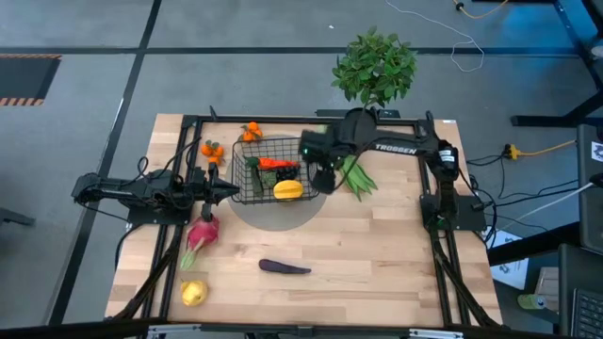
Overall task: Build produce basket
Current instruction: Put the pink dragonfruit into the black wire basket
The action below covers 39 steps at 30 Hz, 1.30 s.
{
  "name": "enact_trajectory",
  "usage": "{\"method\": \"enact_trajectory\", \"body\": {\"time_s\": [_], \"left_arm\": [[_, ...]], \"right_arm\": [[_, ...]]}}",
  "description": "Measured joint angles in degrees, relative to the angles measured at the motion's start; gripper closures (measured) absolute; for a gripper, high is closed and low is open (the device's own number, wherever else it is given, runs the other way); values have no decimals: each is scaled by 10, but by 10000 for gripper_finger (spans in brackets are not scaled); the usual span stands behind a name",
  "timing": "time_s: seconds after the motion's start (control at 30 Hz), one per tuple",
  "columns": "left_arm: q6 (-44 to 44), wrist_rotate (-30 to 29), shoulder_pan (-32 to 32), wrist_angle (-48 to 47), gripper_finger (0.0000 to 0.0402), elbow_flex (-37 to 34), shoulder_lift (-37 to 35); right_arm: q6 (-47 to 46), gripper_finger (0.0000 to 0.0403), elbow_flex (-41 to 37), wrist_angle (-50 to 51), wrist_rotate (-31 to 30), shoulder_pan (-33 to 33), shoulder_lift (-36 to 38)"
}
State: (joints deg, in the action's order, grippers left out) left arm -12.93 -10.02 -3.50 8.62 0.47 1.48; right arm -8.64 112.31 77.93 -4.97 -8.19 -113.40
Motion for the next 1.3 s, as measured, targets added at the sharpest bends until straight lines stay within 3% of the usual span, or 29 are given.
{"method": "enact_trajectory", "body": {"time_s": [0.43,0.7,0.97,1.1,1.3], "left_arm": [[0,0,0,0,372,0,0],[-19,1,0,0,372,0,0],[-76,11,0,90,372,9,0],[-83,47,0,34,372,63,8],[-125,85,0,-125,373,191,105]], "right_arm": [[-44,181,-140,20,1,121,-1],[2,181,-254,127,1,158,1],[-82,181,-414,104,25,177,86],[-147,181,-480,76,28,192,145],[-245,181,-550,12,33,221,235]]}}
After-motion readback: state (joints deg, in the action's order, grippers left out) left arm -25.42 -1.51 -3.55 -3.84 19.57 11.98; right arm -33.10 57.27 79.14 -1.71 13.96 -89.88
